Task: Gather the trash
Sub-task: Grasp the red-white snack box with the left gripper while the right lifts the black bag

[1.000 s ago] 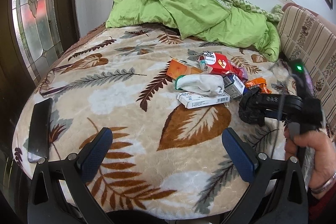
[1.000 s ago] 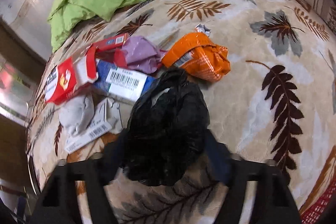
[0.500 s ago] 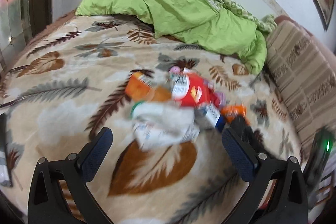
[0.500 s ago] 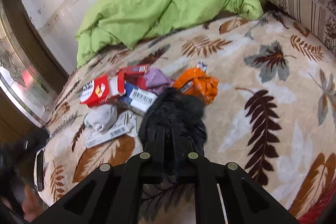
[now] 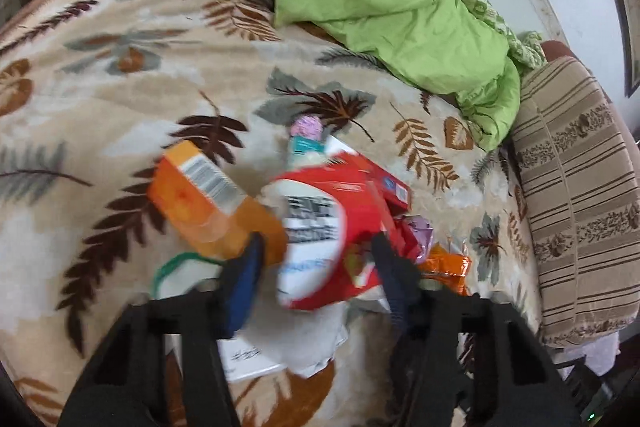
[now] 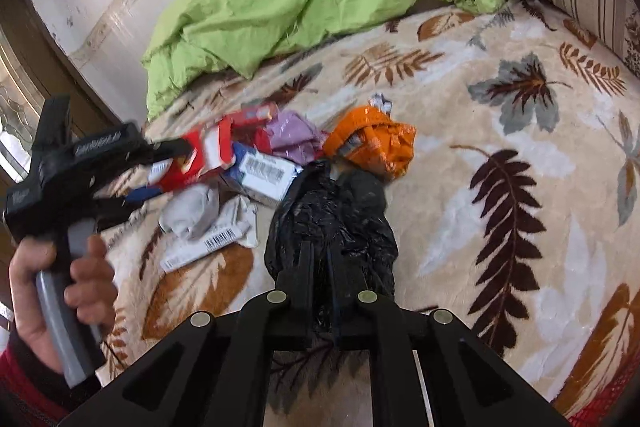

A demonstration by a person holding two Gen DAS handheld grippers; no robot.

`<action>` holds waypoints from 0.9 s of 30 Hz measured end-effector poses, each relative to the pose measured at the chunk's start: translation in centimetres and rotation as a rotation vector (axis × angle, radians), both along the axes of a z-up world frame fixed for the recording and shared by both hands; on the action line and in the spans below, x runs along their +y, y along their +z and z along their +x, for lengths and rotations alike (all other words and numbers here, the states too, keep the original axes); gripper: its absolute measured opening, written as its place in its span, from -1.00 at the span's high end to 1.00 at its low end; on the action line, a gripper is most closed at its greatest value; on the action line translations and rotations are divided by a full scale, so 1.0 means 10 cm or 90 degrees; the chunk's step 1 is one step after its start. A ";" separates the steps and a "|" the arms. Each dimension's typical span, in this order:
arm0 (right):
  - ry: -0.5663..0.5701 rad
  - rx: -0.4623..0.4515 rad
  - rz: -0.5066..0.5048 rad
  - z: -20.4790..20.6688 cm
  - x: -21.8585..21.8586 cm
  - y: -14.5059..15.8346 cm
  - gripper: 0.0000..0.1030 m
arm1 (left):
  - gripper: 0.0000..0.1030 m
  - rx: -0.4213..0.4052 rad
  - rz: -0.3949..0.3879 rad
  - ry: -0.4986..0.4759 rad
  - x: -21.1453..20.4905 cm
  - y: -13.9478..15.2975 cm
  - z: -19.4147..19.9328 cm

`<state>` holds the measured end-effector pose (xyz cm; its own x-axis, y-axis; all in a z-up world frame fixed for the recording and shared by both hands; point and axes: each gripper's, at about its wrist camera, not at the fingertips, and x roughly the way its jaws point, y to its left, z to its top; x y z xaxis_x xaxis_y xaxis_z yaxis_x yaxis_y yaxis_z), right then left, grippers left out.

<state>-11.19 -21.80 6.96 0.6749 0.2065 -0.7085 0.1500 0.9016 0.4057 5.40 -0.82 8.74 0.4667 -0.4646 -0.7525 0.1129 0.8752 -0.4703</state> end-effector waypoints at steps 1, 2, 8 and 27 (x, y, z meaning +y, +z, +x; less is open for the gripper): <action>-0.001 0.008 0.001 0.00 -0.01 -0.02 0.87 | 0.39 -0.004 -0.008 -0.006 -0.02 0.00 0.00; -0.001 0.014 0.005 0.00 -0.02 -0.03 0.86 | 0.48 -0.016 -0.014 -0.016 -0.06 0.02 -0.03; -0.028 0.007 -0.021 -0.05 -0.07 0.04 -0.11 | 0.72 -0.106 0.029 -0.055 -0.18 0.22 -0.30; 0.003 0.090 -0.014 0.24 0.04 -0.27 0.16 | 0.75 -0.198 0.016 -0.109 0.09 0.38 -1.31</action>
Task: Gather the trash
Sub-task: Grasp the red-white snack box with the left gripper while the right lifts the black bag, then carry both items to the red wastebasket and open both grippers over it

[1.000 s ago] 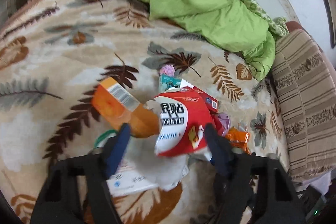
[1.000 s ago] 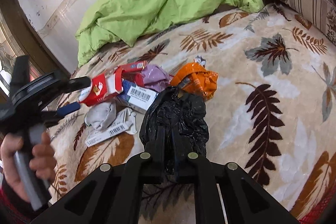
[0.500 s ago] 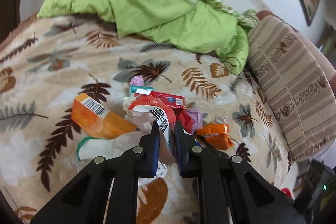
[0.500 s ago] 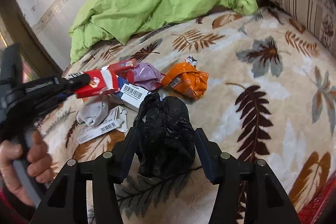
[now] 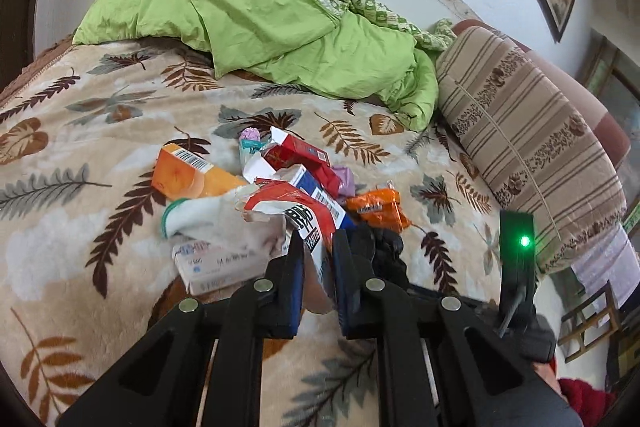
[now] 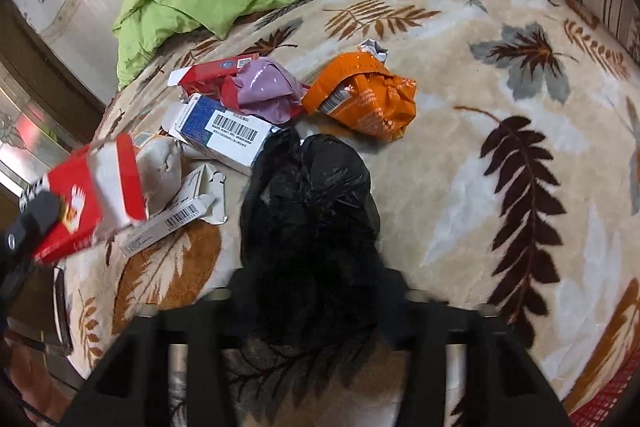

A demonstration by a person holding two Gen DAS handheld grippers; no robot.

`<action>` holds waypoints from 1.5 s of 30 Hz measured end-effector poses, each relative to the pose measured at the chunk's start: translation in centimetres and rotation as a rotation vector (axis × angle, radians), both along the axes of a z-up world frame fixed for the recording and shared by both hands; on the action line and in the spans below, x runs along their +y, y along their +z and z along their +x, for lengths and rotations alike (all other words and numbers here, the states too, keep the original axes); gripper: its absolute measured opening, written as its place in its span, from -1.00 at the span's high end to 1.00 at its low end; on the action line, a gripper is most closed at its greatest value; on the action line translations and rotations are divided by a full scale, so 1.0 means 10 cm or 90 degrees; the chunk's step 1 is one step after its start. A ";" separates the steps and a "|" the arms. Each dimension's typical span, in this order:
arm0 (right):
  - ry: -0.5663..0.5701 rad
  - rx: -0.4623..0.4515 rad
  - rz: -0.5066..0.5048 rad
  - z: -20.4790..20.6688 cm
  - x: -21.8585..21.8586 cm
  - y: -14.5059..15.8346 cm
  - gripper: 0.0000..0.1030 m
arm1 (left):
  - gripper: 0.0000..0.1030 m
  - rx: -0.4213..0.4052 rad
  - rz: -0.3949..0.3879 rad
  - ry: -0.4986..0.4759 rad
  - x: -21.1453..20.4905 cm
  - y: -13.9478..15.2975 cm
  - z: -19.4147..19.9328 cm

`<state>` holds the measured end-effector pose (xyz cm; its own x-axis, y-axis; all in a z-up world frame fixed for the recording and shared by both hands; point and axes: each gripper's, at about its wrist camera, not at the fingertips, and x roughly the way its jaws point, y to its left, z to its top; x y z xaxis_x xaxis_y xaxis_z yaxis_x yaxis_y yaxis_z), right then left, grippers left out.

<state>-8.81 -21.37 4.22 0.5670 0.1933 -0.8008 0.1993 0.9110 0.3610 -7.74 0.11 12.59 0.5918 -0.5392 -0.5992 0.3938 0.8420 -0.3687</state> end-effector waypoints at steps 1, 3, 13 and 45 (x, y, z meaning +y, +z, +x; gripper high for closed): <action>0.001 -0.008 -0.002 -0.01 0.01 0.02 0.29 | 0.75 -0.005 0.003 -0.001 0.00 0.00 -0.04; 0.004 -0.029 -0.017 -0.06 0.05 0.09 0.38 | 0.75 -0.014 0.011 0.000 0.00 0.00 -0.10; -0.013 -0.158 -0.063 -0.45 0.13 0.56 0.42 | 0.75 -0.041 0.022 -0.005 -0.07 0.10 -0.43; -0.104 -0.304 0.000 -2.89 -0.58 1.75 0.42 | 0.75 -0.160 0.002 -0.213 -0.89 1.17 -2.10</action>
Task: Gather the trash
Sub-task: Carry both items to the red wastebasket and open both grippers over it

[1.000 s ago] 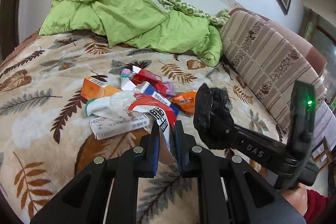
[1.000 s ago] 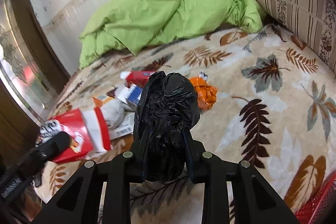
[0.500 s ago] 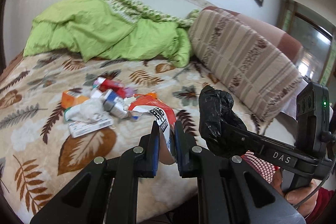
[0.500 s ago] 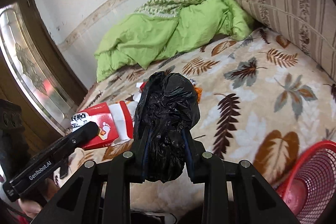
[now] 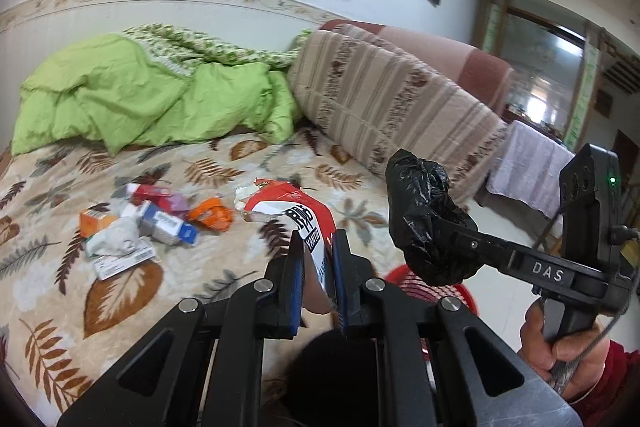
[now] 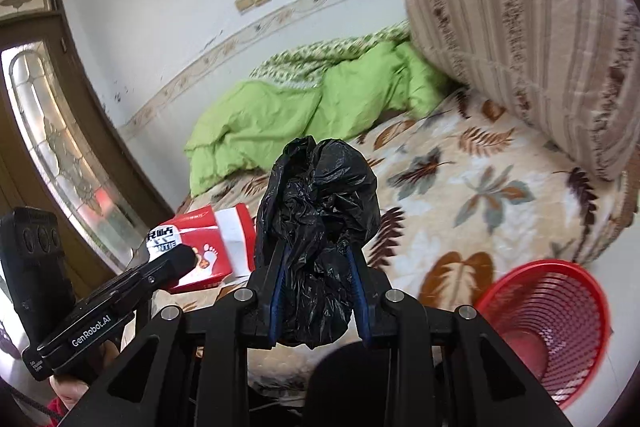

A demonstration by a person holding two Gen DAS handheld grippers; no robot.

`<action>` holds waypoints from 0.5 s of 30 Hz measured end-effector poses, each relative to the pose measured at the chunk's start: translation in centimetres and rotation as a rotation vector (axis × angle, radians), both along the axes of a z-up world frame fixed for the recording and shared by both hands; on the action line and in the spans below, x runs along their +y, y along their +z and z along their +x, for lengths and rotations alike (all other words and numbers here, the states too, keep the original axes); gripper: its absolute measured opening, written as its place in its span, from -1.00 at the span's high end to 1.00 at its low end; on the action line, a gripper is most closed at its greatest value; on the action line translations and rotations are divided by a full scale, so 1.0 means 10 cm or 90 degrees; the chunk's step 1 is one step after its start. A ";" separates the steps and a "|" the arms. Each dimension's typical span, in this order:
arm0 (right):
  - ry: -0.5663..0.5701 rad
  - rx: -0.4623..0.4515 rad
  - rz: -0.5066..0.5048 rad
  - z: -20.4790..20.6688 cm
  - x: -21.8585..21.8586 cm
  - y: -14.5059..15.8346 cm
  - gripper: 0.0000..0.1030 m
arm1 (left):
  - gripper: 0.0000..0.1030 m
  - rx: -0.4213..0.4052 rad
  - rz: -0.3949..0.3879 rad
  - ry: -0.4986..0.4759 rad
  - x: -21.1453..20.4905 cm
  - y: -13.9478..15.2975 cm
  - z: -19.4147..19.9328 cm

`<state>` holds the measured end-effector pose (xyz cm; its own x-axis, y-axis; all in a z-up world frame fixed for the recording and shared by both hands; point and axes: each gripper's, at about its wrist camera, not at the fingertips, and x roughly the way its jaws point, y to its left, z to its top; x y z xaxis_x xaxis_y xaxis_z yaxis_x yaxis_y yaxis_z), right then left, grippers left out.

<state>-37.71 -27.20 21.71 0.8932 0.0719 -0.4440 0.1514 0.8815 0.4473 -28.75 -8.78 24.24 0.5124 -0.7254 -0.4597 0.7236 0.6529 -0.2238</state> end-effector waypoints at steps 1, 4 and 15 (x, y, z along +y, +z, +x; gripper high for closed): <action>-0.009 0.000 0.001 -0.06 -0.05 0.01 0.42 | 0.75 -0.001 0.000 -0.009 -0.04 0.02 -0.04; -0.042 0.005 0.000 -0.28 -0.22 0.03 0.42 | 0.75 -0.004 0.006 -0.046 -0.22 0.06 -0.14; -0.161 0.095 0.025 -0.69 -0.94 -0.38 0.42 | 0.75 0.058 0.058 -0.148 -0.98 -0.25 -0.13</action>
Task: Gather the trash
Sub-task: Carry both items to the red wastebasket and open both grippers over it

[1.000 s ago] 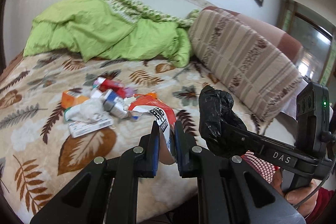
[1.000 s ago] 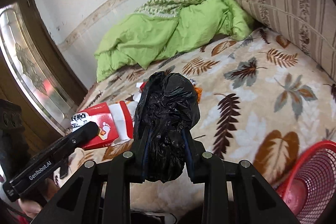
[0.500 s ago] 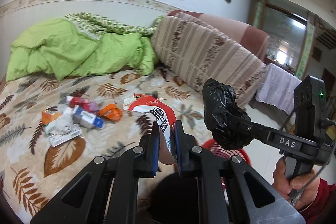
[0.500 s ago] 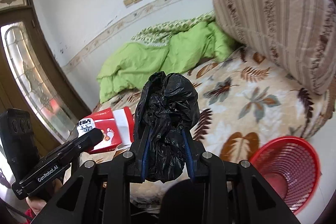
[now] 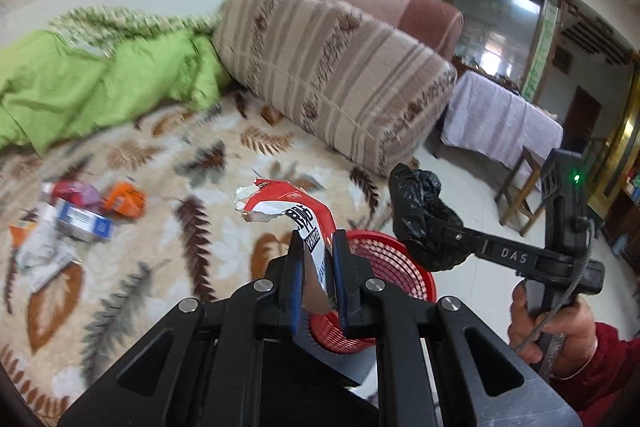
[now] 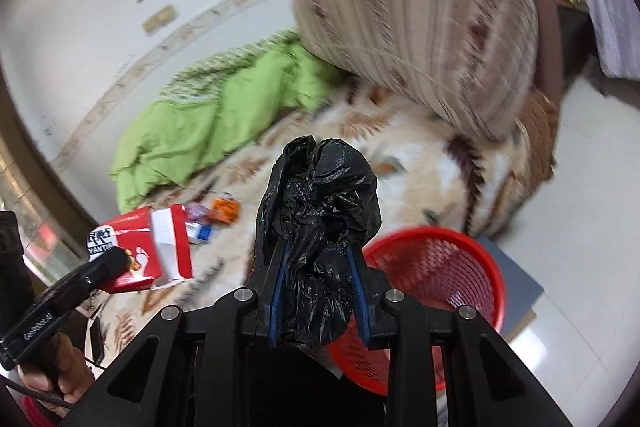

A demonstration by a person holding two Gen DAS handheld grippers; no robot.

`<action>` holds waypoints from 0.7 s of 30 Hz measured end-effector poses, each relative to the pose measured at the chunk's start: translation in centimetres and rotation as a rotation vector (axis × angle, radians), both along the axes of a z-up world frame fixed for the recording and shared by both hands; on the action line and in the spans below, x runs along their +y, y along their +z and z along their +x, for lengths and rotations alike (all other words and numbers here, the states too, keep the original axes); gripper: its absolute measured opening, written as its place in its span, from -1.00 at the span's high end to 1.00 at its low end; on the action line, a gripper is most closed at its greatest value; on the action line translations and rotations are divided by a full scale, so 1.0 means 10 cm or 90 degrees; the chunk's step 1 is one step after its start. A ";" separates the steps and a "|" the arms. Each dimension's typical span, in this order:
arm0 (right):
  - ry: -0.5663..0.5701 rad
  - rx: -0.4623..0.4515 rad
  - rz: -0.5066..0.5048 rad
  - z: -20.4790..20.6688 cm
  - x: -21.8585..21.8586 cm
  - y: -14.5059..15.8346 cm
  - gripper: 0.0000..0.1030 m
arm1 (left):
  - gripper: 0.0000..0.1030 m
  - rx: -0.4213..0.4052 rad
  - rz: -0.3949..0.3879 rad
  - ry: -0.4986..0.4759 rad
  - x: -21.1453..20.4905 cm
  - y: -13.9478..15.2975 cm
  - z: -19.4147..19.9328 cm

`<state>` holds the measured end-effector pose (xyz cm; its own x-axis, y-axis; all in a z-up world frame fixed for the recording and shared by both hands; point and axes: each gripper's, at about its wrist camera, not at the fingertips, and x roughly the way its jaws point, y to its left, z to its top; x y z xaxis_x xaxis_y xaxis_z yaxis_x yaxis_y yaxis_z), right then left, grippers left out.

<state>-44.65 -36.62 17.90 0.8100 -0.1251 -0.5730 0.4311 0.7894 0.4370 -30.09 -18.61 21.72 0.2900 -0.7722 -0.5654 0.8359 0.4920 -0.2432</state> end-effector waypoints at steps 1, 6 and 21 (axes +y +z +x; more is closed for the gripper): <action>-0.006 0.010 0.011 0.00 -0.07 -0.08 0.42 | 0.75 0.011 0.004 -0.008 -0.07 -0.05 0.03; -0.039 0.054 0.038 -0.06 -0.36 -0.40 0.42 | 0.75 0.049 0.053 -0.058 -0.58 -0.40 0.09; -0.080 0.159 0.078 -0.01 -0.80 -0.88 0.11 | 0.21 0.095 0.113 -0.100 -1.09 -0.85 0.23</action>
<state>-44.76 -44.67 9.08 0.6246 -0.1336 -0.7695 0.6283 0.6711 0.3935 -27.76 -29.49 13.25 0.0779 -0.6860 -0.7234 0.8666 0.4054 -0.2911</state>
